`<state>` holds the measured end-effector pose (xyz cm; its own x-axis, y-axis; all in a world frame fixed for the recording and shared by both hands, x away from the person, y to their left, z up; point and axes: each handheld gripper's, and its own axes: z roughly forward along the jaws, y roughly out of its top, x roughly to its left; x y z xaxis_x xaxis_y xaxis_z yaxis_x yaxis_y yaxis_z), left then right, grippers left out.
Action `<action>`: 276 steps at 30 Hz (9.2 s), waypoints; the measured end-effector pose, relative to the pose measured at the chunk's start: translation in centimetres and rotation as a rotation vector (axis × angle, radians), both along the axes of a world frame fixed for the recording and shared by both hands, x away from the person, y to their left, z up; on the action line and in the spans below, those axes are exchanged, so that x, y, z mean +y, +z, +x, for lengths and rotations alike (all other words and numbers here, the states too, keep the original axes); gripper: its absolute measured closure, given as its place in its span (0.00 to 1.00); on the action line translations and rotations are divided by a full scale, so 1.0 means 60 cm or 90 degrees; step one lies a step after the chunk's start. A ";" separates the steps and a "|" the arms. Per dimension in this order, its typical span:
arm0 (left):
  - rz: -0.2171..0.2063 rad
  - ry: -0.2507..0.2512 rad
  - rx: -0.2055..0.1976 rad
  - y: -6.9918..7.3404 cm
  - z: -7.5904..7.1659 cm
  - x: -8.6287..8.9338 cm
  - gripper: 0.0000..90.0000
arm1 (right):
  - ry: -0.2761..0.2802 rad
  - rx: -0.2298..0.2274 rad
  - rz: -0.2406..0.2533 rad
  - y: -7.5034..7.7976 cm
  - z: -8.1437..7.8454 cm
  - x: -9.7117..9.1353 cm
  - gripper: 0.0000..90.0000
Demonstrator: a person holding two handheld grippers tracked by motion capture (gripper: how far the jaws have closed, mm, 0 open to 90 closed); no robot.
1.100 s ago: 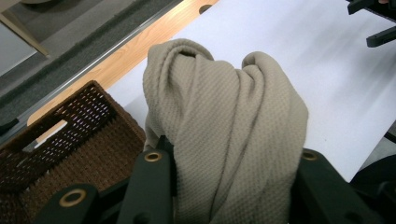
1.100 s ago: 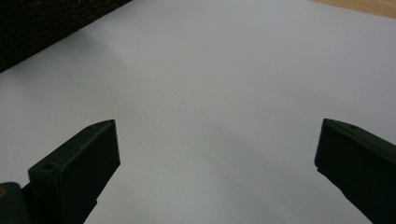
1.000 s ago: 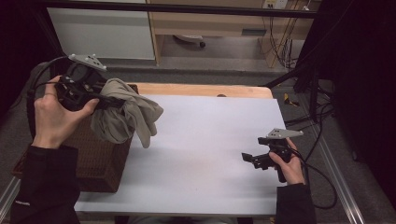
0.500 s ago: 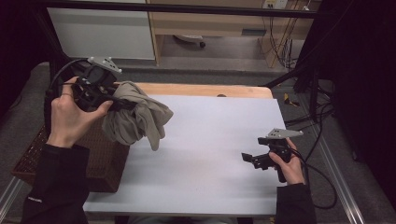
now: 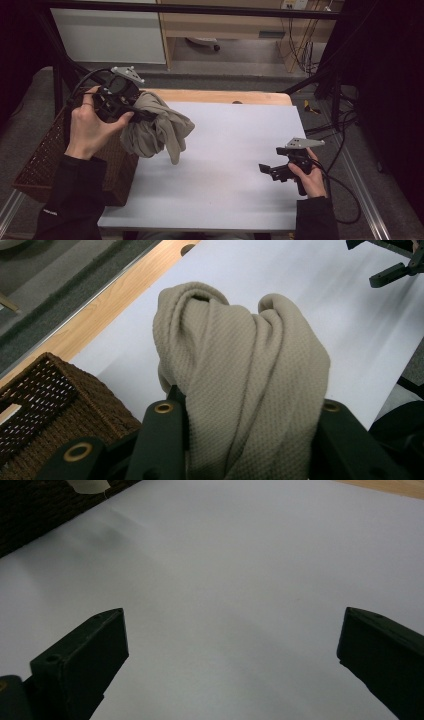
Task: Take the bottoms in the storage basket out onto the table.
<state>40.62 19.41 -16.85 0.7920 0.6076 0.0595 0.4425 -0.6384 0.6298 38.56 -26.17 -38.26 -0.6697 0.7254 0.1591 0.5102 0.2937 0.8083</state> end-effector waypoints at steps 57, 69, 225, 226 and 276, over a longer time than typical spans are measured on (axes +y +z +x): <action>0.040 -0.065 0.033 -0.116 0.026 -0.137 0.70 | 0.002 0.000 -0.002 0.000 -0.001 -0.001 0.01; 0.049 -0.069 0.041 -0.151 0.029 -0.156 0.70 | 0.003 -0.001 -0.002 0.000 -0.001 -0.001 0.01; 0.016 0.011 0.035 -0.209 -0.016 -0.014 0.16 | 0.001 0.000 -0.004 -0.001 -0.001 0.000 0.01; 0.015 0.012 0.036 -0.209 -0.016 -0.012 0.16 | 0.001 0.001 -0.004 -0.001 -0.001 0.000 0.01; -0.011 0.111 0.032 -0.241 -0.032 0.122 0.14 | -0.004 0.001 -0.004 0.000 -0.002 -0.002 0.01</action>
<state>38.72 26.73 -31.31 0.6760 0.7368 0.0112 0.5768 -0.5386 0.6142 38.43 -26.30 -38.24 -0.6651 0.7304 0.1555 0.5128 0.2954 0.8060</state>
